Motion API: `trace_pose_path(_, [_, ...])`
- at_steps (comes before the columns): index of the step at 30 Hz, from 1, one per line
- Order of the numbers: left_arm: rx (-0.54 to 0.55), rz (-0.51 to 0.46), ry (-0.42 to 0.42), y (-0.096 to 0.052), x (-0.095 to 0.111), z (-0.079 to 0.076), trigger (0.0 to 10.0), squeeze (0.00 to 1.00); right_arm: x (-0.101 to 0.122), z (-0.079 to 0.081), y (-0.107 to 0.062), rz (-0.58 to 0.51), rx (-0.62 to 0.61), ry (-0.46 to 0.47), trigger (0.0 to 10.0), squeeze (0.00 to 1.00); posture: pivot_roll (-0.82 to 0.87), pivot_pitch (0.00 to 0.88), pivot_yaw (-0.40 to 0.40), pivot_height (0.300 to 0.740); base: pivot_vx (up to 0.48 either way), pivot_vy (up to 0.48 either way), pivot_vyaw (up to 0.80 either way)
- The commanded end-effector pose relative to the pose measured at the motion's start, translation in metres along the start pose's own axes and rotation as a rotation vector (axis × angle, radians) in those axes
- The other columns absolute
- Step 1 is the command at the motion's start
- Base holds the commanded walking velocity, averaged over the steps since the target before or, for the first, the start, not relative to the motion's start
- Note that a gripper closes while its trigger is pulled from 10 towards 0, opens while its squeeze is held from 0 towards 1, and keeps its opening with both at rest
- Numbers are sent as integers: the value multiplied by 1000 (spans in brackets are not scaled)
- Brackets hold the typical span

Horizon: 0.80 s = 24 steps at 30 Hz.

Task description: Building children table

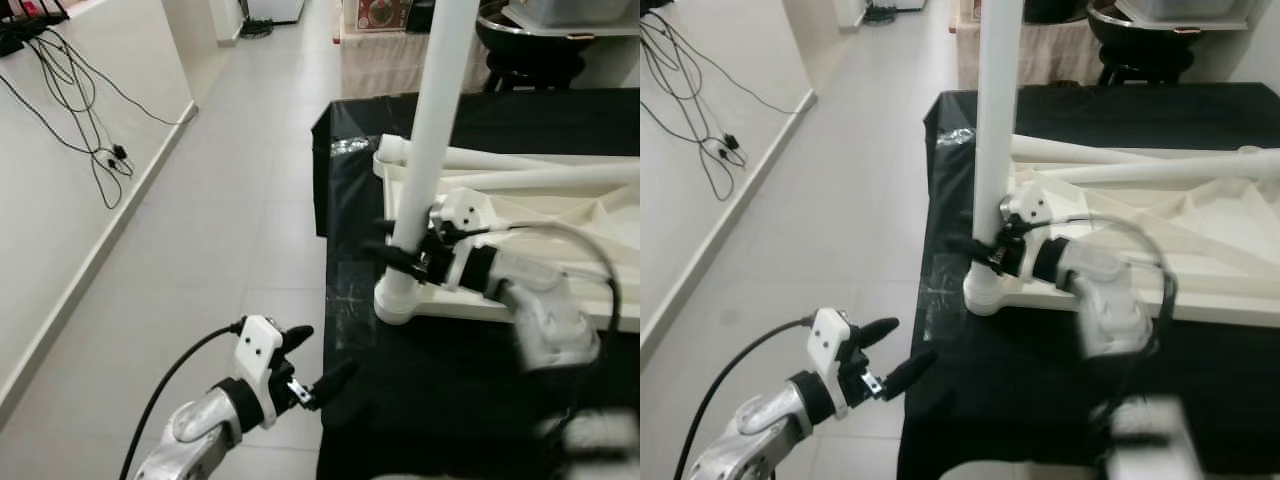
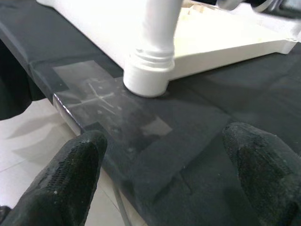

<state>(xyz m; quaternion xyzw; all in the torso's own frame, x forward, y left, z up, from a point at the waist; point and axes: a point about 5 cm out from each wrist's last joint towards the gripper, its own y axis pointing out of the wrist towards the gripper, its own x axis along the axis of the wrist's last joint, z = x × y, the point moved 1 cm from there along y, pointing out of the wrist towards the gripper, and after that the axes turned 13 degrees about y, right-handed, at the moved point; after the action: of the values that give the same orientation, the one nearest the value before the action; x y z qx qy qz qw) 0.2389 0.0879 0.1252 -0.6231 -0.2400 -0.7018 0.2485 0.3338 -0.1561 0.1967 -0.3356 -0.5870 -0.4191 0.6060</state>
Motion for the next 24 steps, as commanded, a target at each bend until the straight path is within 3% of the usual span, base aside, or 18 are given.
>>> trace_pose_path(1, [1, 13, -1, -4, -2, 3, 10000, 0, -24, -12, -18, 77, -220, -20, 0, 0, -78, 156, 42, 740, 0, 0, 0])
trace_pose_path(2, [-2, 13, -3, -4, -2, 3, 10000, 0, -41, 4, -29, 115, -269, -9, 0, 0, -78, 156, 42, 740, 0, 0, 0])
trace_pose_path(4, [-7, 16, -3, -3, -2, 3, 10000, 0, -48, 9, -29, 139, -243, 10, 0, 0, -75, 130, 33, 740, 0, 0, 0])
trace_pose_path(13, [19, 13, 1, -1, -4, 4, 10000, 0, -39, -1, -11, 102, -216, 25, 0, 0, -76, 118, 33, 740, 0, 0, 0])
trace_pose_path(14, [18, 14, 1, -2, -4, 4, 10000, 0, -37, 0, -9, 96, -211, 23, 1529, 0, -78, 120, 36, 740, 0, 0, 0])
trace_pose_path(15, [15, 14, 1, -2, -4, 4, 10000, 0, -34, 6, -4, 80, -141, 40, 10000, 0, -78, 120, 36, 740, 0, 0, 0])
trace_pose_path(18, [13, 15, 1, -2, -4, 4, 10000, 0, -32, 11, -2, 68, -107, 52, 10000, 0, -78, 119, 38, 740, 0, 0, 0])
trace_pose_path(19, [10, 15, 1, -2, -4, 4, 10000, 0, -26, 19, 2, 48, -31, 67, 10000, 1000, -77, 120, 40, 740, 0, 0, 0])
trace_pose_path(20, [10, 15, 1, -2, -4, 4, 10000, 0, -26, 19, 2, 48, -31, 67, 10000, 1000, -77, 120, 40, 740, 0, 0, 0])
trace_pose_path(22, [5, 14, 0, -1, -4, 5, 10000, 0, -11, 38, 5, 32, 208, 106, 10000, 1000, -81, 119, 42, 740, 0, 0, 0])
trace_pose_path(24, [5, 14, 0, -1, -4, 5, 10000, 0, -11, 38, 5, 32, 208, 106, 10000, 1000, -81, 119, 42, 740, 0, 0, 0])
